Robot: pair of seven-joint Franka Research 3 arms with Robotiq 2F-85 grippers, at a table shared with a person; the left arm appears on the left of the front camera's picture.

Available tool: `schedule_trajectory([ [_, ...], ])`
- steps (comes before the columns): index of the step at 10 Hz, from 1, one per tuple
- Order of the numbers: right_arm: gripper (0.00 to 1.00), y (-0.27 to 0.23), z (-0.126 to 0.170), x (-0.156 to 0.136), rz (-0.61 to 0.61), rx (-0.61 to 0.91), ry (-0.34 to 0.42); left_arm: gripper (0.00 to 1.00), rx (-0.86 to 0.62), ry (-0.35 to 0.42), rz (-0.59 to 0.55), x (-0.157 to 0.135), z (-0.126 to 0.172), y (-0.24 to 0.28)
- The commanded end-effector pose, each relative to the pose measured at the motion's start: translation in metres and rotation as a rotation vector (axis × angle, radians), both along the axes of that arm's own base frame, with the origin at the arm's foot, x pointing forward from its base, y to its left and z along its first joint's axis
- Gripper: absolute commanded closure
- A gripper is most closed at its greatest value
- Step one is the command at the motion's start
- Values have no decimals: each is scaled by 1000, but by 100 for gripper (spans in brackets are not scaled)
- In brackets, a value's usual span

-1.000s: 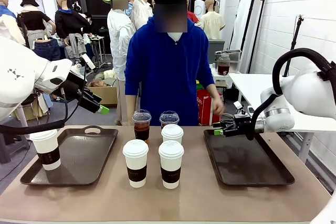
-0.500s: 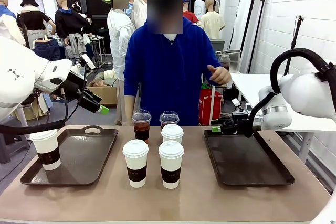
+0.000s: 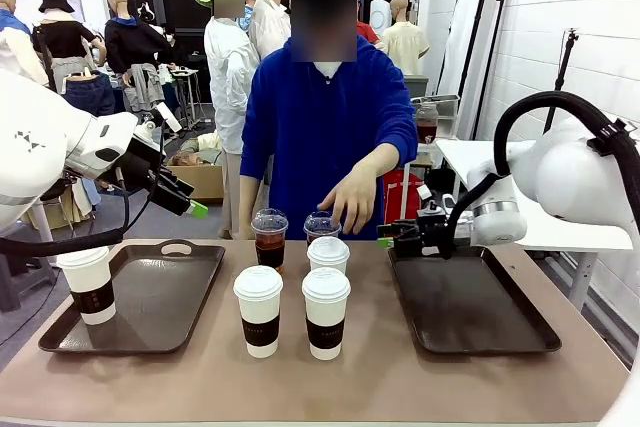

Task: Distribute the coffee onto the tray.
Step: Pick up one iced Americano and place it on the right Handle tray.

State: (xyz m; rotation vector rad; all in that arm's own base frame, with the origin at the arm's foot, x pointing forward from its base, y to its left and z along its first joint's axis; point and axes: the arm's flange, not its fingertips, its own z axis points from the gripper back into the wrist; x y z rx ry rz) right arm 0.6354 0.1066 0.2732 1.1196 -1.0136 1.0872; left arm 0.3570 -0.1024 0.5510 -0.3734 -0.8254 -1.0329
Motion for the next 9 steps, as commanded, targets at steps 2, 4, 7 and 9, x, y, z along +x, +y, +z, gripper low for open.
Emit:
schedule_trajectory([
  [2, 0, 35, -2, 8, -1, -13, 22, 0, -12, -1, -16, 2, -2, 2],
  [4, 0, 56, -6, 5, 24, -17, 25, 0, -12, -1, -16, 2, -2, 2],
  [7, 0, 43, -6, 5, 8, -22, 17, 0, -12, -1, -16, 2, -2, 2],
  [9, 0, 21, -3, 0, 1, -24, 6, 0, -12, -1, -16, 2, -2, 2],
])
